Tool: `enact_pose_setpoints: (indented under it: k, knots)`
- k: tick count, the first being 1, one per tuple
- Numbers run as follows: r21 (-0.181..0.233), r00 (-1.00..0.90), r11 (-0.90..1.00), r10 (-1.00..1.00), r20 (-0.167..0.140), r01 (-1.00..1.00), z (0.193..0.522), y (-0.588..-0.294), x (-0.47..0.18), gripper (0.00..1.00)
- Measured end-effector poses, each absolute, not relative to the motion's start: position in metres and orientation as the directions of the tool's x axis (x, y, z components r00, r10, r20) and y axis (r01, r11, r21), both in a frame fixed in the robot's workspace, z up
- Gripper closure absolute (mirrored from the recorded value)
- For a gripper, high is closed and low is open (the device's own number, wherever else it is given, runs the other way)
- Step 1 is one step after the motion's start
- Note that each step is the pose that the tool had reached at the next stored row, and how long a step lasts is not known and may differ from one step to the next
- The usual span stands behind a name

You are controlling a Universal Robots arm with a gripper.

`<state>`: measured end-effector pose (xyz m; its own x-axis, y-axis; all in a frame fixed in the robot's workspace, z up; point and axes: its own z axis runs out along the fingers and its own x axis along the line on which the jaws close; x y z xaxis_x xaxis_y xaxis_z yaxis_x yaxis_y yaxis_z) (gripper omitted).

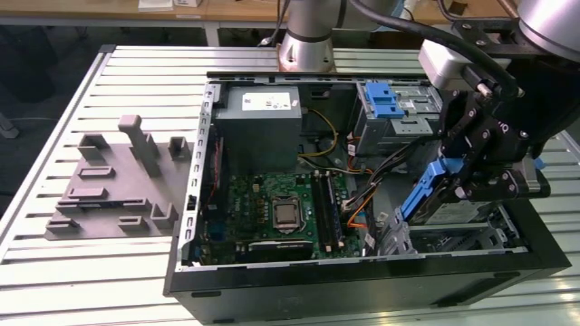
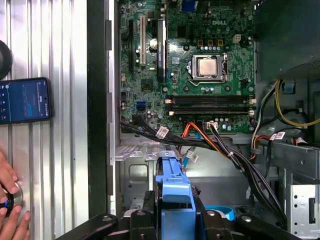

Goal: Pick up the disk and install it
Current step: 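Insert the disk into the insertion slot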

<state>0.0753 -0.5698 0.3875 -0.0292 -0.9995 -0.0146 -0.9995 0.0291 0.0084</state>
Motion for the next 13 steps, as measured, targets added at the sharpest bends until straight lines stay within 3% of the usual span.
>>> enact_pose_setpoints:
  k: [13]
  knots:
    - [0.008, -0.029, 0.029, -0.999, -0.015, -1.000, 0.3813, -0.5698, 0.0753, 0.64]
